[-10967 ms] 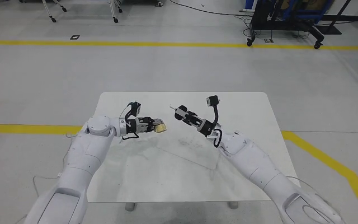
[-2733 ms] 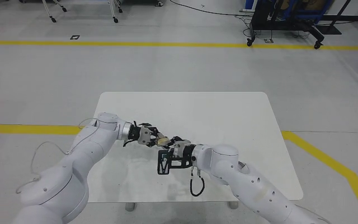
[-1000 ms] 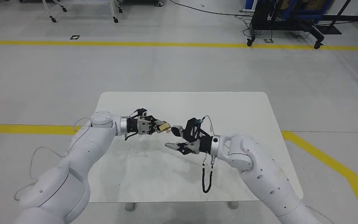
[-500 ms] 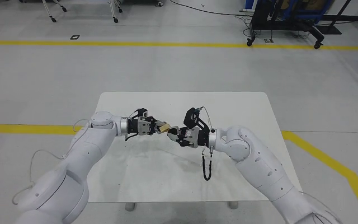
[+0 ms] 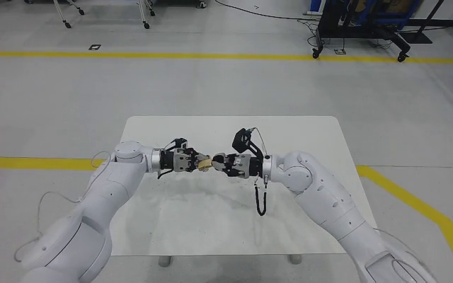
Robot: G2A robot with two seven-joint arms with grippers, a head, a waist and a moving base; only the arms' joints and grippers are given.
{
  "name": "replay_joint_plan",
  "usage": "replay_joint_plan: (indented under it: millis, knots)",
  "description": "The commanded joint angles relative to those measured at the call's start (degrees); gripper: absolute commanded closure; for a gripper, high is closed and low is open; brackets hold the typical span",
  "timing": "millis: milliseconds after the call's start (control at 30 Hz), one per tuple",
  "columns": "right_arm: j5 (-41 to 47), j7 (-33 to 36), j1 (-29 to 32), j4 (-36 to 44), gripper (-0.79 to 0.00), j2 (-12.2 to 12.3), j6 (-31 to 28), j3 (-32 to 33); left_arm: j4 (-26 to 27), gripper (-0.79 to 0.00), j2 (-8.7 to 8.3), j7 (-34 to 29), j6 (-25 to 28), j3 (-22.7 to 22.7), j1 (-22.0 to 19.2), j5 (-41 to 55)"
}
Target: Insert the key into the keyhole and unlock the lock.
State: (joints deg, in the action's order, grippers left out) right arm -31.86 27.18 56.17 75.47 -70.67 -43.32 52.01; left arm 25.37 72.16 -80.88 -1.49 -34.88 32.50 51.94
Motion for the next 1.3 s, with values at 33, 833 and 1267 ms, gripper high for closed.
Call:
replay_joint_plan:
  millis: [33, 833, 1267]
  knots:
    - [-7.5, -4.0, 1.7, 3.6, -0.034, 0.7, 1.6, 2.2, -0.9, 0.000, -0.10, 4.7, 1.4, -1.5, 0.1, 0.6]
    - [-73.6, -8.0, 12.0, 20.4, -0.265, -1.3, 39.5, -11.1, 6.0, 0.000, -1.49, 19.3, 9.7, -6.7, 3.9, -7.5]
    - [-74.9, -5.4, 8.0, 14.6, -0.191, -4.6, 41.3, -14.5, 8.9, 0.000, -2.18, 19.1, 8.2, -9.6, 5.5, -9.9]
